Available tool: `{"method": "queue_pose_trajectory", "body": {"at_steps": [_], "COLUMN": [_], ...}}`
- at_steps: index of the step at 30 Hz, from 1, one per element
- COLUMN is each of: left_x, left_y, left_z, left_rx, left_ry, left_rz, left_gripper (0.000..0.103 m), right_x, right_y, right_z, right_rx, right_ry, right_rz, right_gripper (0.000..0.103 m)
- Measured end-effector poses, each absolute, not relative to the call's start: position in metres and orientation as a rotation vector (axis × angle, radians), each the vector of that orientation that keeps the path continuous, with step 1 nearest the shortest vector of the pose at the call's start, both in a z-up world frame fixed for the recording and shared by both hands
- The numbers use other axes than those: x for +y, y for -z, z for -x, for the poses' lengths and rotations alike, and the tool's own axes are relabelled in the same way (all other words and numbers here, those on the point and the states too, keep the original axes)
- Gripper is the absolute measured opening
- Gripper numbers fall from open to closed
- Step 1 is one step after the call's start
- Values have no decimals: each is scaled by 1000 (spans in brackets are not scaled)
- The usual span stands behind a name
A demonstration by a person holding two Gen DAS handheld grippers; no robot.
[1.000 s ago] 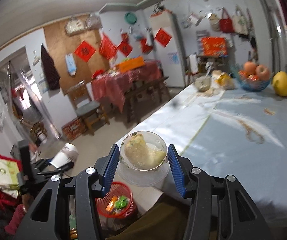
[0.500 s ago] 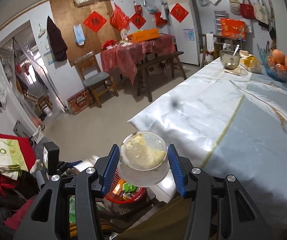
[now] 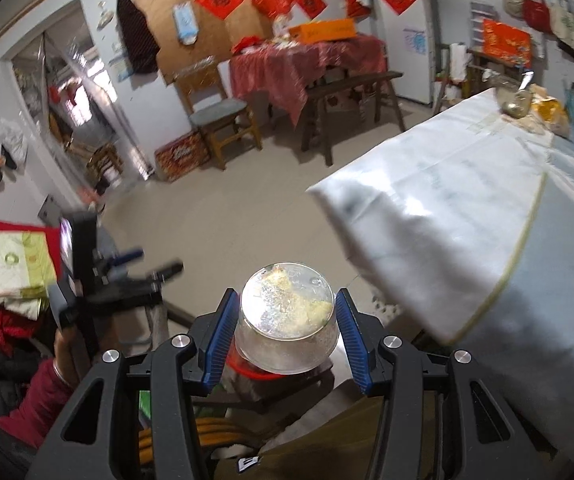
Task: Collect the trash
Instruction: 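Open the left tool over the red wastebasket to drop the paper cup, then lower the fruit cup over the wastebasket and open the right tool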
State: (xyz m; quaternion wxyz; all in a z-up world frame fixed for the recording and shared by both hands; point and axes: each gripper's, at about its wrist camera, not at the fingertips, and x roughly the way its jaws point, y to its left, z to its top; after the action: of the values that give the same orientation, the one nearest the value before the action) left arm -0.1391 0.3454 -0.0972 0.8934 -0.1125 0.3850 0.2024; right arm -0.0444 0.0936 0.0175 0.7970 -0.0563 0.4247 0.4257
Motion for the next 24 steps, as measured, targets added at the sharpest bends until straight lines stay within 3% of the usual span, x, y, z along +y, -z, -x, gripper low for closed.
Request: {"method": "queue_pose_trajectory", "body": {"at_steps": [14,24], "left_x": [360,378], "left_y": [75,79], "left_z": [151,163], "left_rx": [742,735], "left_ry": [-509,-538], "left_rz": [210,241], "left_gripper": [96,96], "right_x": [198,240], "right_y": [37,46], "right_z": [50,38], "right_rx": [1055,1062], "right_ry": [-1032,-1049], "right_rz": [289,302], "right_gripper": [50,50]}}
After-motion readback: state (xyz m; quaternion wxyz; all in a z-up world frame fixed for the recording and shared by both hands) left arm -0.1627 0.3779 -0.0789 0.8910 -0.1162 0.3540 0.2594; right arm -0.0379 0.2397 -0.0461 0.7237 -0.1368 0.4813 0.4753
